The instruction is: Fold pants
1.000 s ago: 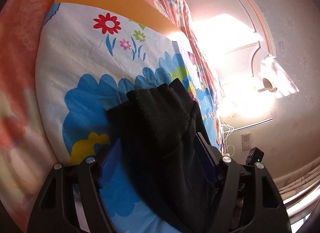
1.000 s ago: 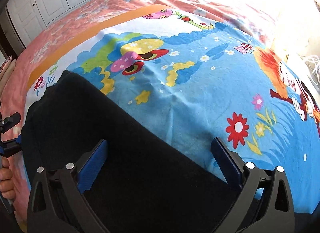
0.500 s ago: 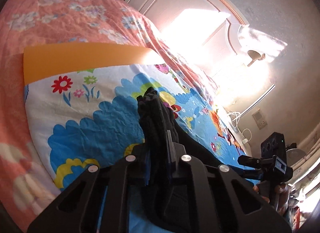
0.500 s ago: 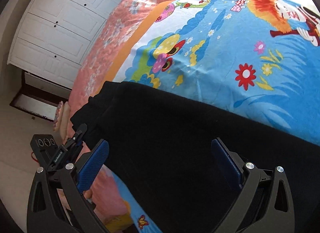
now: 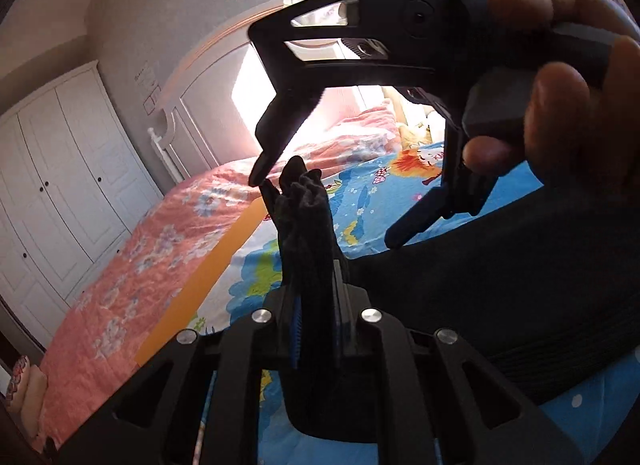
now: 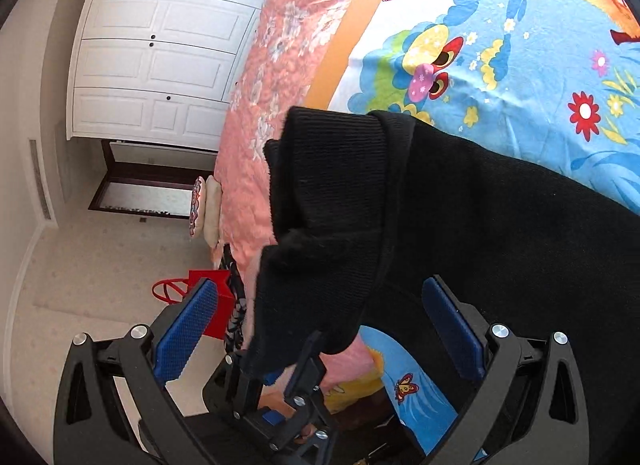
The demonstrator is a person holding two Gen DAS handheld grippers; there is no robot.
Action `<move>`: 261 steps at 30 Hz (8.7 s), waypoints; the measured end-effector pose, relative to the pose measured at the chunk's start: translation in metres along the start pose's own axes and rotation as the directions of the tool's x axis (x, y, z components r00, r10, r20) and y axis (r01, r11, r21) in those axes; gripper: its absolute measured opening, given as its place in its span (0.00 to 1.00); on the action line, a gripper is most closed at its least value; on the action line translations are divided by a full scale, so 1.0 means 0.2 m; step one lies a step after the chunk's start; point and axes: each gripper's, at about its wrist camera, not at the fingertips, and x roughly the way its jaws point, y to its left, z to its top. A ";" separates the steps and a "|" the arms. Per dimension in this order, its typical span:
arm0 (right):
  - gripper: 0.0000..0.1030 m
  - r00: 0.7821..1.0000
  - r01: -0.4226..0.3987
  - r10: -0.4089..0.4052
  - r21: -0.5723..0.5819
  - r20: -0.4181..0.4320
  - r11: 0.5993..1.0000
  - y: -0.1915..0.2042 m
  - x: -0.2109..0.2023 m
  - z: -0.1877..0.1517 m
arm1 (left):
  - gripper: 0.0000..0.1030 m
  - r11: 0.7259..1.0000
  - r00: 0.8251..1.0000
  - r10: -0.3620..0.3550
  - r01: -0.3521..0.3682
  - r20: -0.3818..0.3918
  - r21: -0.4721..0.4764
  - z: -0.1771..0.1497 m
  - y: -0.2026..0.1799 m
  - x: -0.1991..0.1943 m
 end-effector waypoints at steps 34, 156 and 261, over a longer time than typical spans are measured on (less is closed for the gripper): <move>0.27 0.979 0.179 -0.166 -0.114 0.118 0.977 0.01 -0.55 -0.30 | 0.23 0.755 0.947 -0.318 0.282 0.045 -0.592 -0.43 -0.22 0.15; 0.89 0.289 0.892 -0.875 0.223 0.389 0.393 -0.57 -0.54 -1.25 | 0.44 0.420 0.691 -0.716 0.539 0.098 -0.730 -0.54 -0.18 0.24; 0.68 0.224 0.855 -0.974 0.472 0.038 0.216 -1.31 -1.98 -1.83 | 0.67 0.661 0.704 -0.670 0.424 0.234 0.619 -0.02 -1.67 -0.93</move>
